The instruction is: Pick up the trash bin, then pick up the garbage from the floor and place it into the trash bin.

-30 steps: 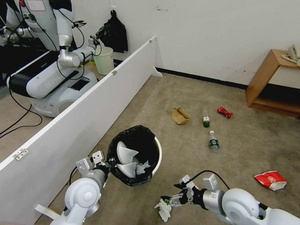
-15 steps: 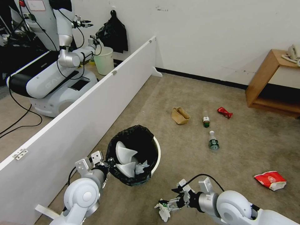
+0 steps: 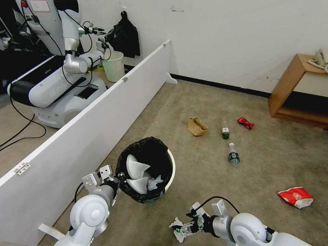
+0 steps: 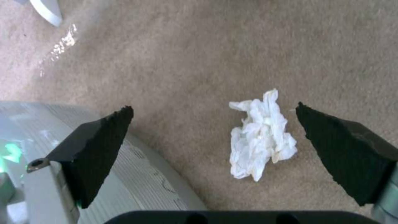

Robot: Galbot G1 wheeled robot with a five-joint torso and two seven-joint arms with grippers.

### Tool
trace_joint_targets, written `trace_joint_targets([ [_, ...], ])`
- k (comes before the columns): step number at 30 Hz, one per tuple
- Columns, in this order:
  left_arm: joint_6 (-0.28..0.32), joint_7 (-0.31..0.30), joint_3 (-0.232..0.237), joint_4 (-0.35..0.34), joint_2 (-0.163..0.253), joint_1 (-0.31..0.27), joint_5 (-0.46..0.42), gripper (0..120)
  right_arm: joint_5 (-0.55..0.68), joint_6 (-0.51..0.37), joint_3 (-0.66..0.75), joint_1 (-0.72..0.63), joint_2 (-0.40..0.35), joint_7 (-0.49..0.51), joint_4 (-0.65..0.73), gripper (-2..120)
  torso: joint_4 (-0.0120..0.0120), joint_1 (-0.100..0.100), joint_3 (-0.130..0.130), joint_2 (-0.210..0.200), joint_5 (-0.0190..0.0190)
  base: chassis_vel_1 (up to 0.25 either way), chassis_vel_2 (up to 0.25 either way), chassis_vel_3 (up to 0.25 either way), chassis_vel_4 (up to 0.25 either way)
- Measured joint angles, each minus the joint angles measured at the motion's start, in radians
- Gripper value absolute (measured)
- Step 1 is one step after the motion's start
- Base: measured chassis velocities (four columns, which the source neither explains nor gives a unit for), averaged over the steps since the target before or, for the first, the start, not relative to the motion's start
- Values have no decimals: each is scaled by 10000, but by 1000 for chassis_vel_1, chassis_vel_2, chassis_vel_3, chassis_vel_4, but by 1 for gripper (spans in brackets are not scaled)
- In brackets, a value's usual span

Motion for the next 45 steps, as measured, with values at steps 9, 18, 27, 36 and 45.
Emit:
trace_joint_targets([
  [9,-24,30,22,0,46,-6,3,2,-200,56,-102,-84,226,-8,-459,100,0,0,0,0,0,0,0,0,0],
  [18,-31,38,46,0,45,-6,1,2,-321,123,-196,-75,419,-39,-760,100,0,0,0,0,0,0,0,0,0],
  [27,-36,40,-3,0,23,7,3,2,-389,241,-517,211,806,-46,-1162,100,0,0,0,0,0,0,0,0,0],
  [36,-42,41,-56,0,-4,51,16,2,-514,300,-627,268,982,-144,-1542,100,0,0,0,1,0,0,0,0,0],
  [45,-43,48,-29,12,-72,69,94,2,-890,416,-178,-159,983,-381,-1987,100,-1,0,0,0,0,0,0,0,0],
])
